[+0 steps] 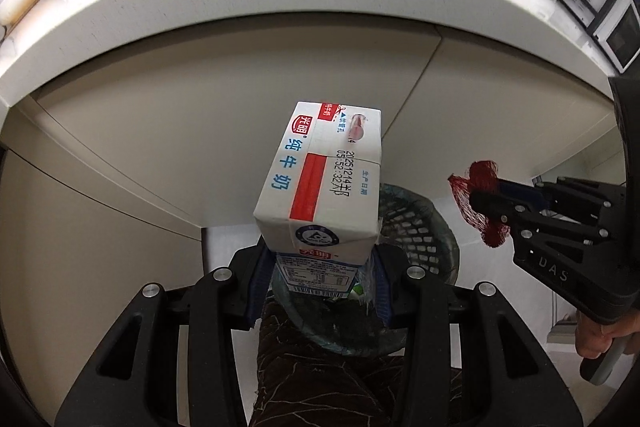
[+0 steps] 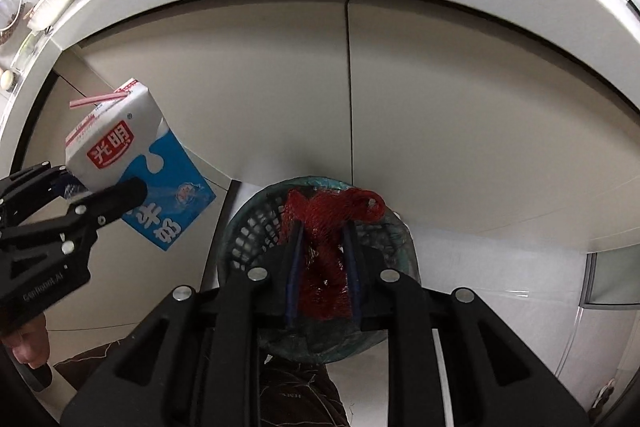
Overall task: Collect trash
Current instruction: 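Open the right gripper to drop the red net while the left gripper drops the milk carton, then raise both open grippers and move the right gripper to the bubble-wrap sheet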
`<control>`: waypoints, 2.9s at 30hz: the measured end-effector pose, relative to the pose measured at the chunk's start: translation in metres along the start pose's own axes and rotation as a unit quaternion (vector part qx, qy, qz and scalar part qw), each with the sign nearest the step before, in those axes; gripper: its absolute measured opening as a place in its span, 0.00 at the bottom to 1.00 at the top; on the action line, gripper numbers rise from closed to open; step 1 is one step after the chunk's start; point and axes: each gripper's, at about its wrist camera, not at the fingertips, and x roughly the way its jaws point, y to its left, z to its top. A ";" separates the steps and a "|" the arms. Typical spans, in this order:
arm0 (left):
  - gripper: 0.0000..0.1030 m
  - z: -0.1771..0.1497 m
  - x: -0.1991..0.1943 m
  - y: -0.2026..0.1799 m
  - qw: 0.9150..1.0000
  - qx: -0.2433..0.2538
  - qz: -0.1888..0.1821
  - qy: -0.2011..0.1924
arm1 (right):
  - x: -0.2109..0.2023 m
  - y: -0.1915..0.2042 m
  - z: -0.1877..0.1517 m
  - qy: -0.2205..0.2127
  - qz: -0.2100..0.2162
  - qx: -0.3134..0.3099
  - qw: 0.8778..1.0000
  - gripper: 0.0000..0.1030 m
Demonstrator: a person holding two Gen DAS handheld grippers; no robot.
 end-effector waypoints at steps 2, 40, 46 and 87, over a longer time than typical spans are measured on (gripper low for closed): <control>0.40 -0.002 0.002 -0.001 1.000 0.001 -0.006 0.004 | 0.001 -0.001 -0.001 0.001 0.001 0.001 1.000 0.23; 0.49 0.027 0.045 -0.046 0.997 0.060 -0.034 0.041 | -0.033 -0.077 -0.021 -0.046 -0.074 0.099 0.991 0.91; 0.76 0.032 0.031 -0.039 0.998 0.054 -0.019 0.016 | -0.045 -0.081 -0.014 -0.050 -0.076 0.099 0.991 0.91; 0.94 0.252 -0.112 0.077 0.993 -0.041 0.024 -0.105 | -0.144 -0.055 0.246 -0.133 -0.087 0.080 0.984 0.91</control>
